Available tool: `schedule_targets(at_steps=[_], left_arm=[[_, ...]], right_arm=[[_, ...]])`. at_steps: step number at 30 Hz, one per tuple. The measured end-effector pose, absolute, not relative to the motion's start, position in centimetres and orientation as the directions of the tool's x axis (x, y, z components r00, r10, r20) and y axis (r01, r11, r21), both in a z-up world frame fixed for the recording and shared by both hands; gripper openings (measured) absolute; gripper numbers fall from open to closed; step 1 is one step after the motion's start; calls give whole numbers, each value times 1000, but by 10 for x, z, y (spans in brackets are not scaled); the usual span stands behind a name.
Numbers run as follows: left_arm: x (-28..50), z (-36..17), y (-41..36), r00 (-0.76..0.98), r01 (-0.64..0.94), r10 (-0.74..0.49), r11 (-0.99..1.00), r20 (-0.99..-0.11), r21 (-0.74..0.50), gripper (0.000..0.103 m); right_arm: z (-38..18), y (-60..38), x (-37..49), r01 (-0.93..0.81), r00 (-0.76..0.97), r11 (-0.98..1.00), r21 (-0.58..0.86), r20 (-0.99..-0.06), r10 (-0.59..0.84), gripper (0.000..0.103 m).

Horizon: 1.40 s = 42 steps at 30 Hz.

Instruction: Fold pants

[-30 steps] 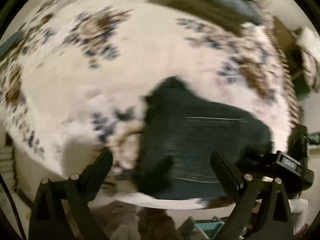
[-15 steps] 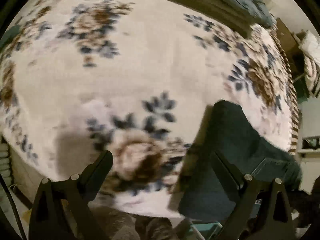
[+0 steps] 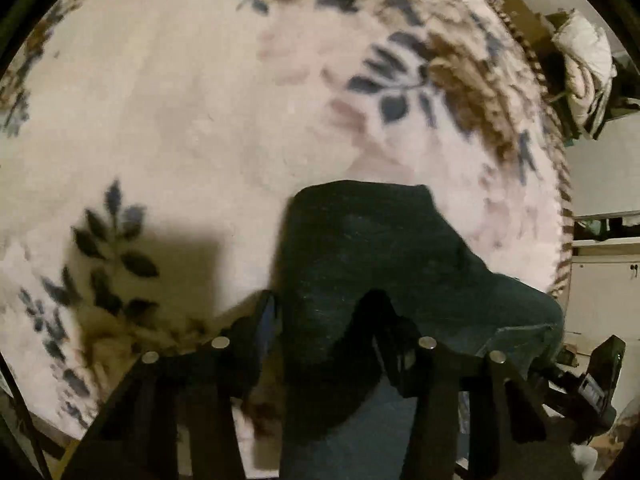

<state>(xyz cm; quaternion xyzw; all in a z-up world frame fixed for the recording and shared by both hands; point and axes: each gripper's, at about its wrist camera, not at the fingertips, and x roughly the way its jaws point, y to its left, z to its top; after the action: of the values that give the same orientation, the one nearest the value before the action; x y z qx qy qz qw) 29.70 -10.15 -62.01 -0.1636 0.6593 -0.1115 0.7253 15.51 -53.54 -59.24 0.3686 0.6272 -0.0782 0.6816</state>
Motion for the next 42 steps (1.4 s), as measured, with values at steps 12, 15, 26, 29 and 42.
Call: schedule_targets(at_steps=[12, 15, 26, 29, 42], left_arm=[[245, -653, -94, 53, -187, -587, 789, -808, -585, 94], [248, -665, -106, 28, -182, -610, 776, -792, -604, 95], [262, -667, -119, 31, -130, -597, 793, -802, -595, 82], [260, -652, -114, 55, -113, -603, 788, -796, -605, 31], [257, -494, -91, 167, -63, -639, 753, -751, -655, 23]], right_arm=[[-632, -518, 75, 696, 393, 330, 638, -723, 568, 90], [-661, -497, 92, 669, 395, 323, 670, -688, 609, 90], [-675, -464, 126, 626, 540, 295, 721, -675, 503, 78], [-663, -457, 126, 639, 535, 319, 700, -702, 469, 48], [-506, -450, 164, 514, 546, 434, 740, -672, 500, 38]])
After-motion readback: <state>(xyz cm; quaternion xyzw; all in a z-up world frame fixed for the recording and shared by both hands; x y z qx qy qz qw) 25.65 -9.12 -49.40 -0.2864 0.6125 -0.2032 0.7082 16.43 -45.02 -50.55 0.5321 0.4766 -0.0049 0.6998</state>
